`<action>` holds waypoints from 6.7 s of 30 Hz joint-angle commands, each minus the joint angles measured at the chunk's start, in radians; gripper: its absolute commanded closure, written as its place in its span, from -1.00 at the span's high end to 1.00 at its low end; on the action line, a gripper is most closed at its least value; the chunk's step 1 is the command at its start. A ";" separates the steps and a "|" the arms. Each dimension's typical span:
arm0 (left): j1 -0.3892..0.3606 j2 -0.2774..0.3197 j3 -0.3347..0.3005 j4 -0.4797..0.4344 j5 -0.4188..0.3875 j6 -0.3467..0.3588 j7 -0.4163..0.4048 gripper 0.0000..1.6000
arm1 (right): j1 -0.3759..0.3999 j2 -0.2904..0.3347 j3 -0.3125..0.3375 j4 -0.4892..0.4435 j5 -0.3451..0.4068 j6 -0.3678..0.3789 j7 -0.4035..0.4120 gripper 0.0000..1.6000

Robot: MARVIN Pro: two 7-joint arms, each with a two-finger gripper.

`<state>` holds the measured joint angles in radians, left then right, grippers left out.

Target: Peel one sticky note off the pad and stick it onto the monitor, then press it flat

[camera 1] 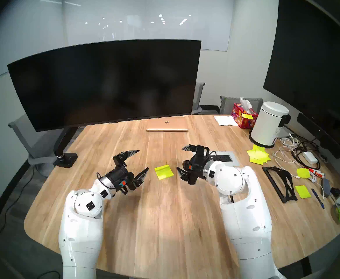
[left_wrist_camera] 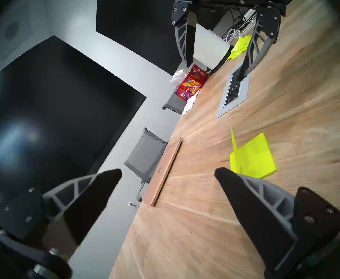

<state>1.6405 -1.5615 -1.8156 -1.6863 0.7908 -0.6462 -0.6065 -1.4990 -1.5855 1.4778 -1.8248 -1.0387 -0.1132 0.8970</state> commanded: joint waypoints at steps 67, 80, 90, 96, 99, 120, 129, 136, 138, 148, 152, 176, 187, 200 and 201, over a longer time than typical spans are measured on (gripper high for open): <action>-0.008 -0.008 -0.005 -0.015 0.000 -0.008 0.001 1.00 | 0.221 0.062 -0.038 0.231 0.030 -0.206 0.104 1.00; -0.008 -0.009 -0.005 -0.015 0.000 -0.009 0.000 1.00 | 0.226 0.063 -0.062 0.237 0.012 -0.215 0.112 0.69; -0.009 -0.009 -0.006 -0.015 0.000 -0.009 0.000 1.00 | 0.240 0.058 -0.079 0.278 -0.009 -0.231 0.097 0.86; -0.009 -0.009 -0.006 -0.015 0.000 -0.009 0.000 1.00 | 0.249 0.054 -0.083 0.302 -0.020 -0.241 0.088 0.29; -0.009 -0.009 -0.006 -0.015 0.000 -0.009 0.000 1.00 | 0.254 0.051 -0.083 0.309 -0.024 -0.242 0.086 0.14; -0.009 -0.010 -0.006 -0.015 0.000 -0.010 -0.001 1.00 | 0.301 0.035 -0.097 0.377 -0.036 -0.256 0.069 0.46; -0.009 -0.010 -0.007 -0.015 0.000 -0.010 -0.001 1.00 | 0.324 0.028 -0.101 0.415 -0.036 -0.263 0.061 0.40; -0.009 -0.011 -0.007 -0.015 0.001 -0.011 -0.001 1.00 | 0.340 0.022 -0.105 0.442 -0.041 -0.265 0.052 0.40; -0.009 -0.011 -0.007 -0.015 0.001 -0.011 -0.001 1.00 | 0.343 0.021 -0.107 0.449 -0.042 -0.266 0.049 0.43; -0.009 -0.011 -0.007 -0.015 0.001 -0.011 -0.001 1.00 | 0.345 0.019 -0.109 0.456 -0.039 -0.271 0.045 0.47; -0.009 -0.011 -0.007 -0.015 0.001 -0.011 -0.001 1.00 | 0.344 0.019 -0.109 0.453 -0.039 -0.272 0.046 0.50; -0.009 -0.012 -0.008 -0.015 0.001 -0.011 -0.002 1.00 | 0.339 0.011 -0.104 0.475 -0.036 -0.275 0.044 0.50; -0.009 -0.012 -0.008 -0.015 0.001 -0.011 -0.002 1.00 | 0.346 0.004 -0.105 0.496 -0.037 -0.281 0.039 0.51; -0.009 -0.012 -0.008 -0.015 0.001 -0.011 -0.002 1.00 | 0.357 0.000 -0.101 0.520 -0.037 -0.291 0.030 0.42; -0.009 -0.012 -0.008 -0.015 0.001 -0.011 -0.002 1.00 | 0.358 0.000 -0.101 0.522 -0.037 -0.291 0.030 0.39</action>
<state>1.6363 -1.5744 -1.8240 -1.6857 0.7925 -0.6571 -0.6100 -1.1680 -1.5745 1.3747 -1.3015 -1.0806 -0.4026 0.9383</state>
